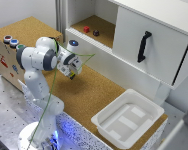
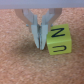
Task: Slide the yellow block to the right
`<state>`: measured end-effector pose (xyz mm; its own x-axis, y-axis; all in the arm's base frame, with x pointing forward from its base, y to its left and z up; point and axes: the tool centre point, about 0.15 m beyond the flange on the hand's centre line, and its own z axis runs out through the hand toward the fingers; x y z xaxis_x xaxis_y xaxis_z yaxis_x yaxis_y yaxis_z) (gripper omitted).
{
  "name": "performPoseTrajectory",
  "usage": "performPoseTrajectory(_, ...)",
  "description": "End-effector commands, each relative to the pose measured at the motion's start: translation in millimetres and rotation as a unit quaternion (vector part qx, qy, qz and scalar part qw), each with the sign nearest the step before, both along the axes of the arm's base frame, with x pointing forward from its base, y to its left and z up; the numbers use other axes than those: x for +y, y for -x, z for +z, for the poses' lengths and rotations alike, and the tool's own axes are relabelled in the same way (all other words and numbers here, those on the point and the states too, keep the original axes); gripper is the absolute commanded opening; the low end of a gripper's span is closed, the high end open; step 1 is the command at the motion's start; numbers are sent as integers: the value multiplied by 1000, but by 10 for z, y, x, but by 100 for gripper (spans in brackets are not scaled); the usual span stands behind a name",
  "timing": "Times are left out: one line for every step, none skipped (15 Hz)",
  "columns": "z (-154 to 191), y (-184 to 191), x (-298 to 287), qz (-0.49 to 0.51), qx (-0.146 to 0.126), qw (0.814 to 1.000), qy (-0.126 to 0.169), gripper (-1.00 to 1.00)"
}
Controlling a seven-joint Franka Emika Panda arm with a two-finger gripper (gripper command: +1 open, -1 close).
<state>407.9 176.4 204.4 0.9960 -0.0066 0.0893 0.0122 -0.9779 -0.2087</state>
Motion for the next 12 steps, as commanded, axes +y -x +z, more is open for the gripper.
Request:
performPoseTrajectory(80, 54, -481, -12, 2, 1000, 11, -100)
performPoseTrajectory(98, 61, -557, -16, 1, 1000, 12, -100)
performPoseTrajectory(109, 71, -632, -19, 1, 1000, 13, -100)
performPoseTrajectory(116, 82, -691, -20, 2, 1000, 16, -100)
performPoseTrajectory(118, 92, -793, -25, 4, 999, 19, -100)
performPoseTrajectory(114, 98, -860, -26, 6, 999, 22, -100)
performPoseTrajectory(114, 99, -910, -28, 7, 999, 24, -100)
performPoseTrajectory(111, 96, -959, -28, 9, 999, 26, -100)
performPoseTrajectory(109, 86, -999, -28, 10, 999, 28, -100)
performPoseTrajectory(108, 75, -1026, -26, 11, 999, 29, -100)
performPoseTrajectory(104, 63, -1051, -23, 12, 999, 31, -100)
performPoseTrajectory(97, 56, -1082, -22, 14, 999, 32, -100)
